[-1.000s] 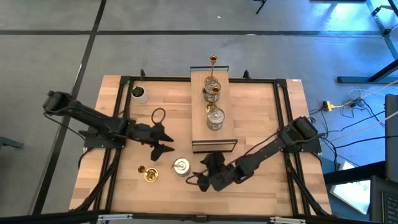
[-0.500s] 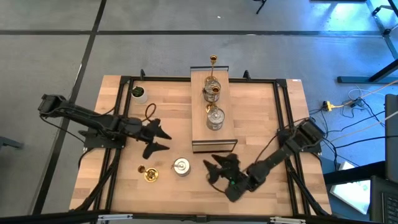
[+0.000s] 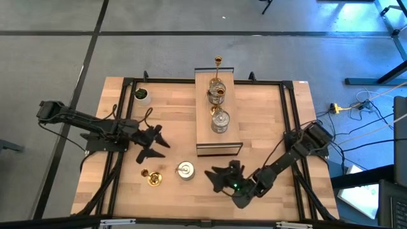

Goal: Pick & Place candle stick holders
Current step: Put the silver scented candle on the shelf

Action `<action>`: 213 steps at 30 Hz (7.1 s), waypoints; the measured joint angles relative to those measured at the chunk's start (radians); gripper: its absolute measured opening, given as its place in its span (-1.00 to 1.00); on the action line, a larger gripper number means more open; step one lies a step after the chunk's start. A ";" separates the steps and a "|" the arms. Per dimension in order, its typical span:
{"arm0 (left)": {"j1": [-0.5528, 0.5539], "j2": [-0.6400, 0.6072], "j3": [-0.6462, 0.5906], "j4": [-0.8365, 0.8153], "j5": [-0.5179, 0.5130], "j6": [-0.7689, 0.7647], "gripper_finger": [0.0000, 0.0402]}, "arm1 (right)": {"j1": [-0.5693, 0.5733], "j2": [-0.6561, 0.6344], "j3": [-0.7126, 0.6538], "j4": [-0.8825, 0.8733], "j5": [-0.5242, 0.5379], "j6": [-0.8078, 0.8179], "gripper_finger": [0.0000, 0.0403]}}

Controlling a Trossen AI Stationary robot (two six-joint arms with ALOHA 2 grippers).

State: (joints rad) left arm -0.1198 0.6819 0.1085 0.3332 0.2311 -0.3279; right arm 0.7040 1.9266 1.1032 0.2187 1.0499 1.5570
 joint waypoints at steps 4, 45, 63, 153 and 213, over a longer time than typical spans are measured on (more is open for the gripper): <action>0.000 0.000 0.000 0.000 -0.085 -0.025 0.26 | -0.020 0.001 0.000 0.070 -0.131 0.000 0.63; -0.002 0.164 0.000 0.023 -0.086 0.132 0.26 | -0.154 0.042 0.000 0.225 -0.291 -0.870 0.63; -0.001 0.174 0.000 0.054 -0.006 0.164 0.26 | -0.140 0.089 -0.001 0.287 -0.420 -0.756 0.63; -0.240 0.940 0.225 0.594 -0.166 0.368 0.84 | -0.141 0.101 -0.001 0.295 -0.478 -0.700 0.81; -0.266 1.066 0.391 0.568 -0.140 0.386 0.99 | -0.130 0.102 -0.001 0.262 -0.590 -0.637 0.88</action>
State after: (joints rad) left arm -0.3856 1.7477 0.4994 0.9014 0.0915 0.0579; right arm 0.5742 2.0289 1.1027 0.4803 0.4603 0.9197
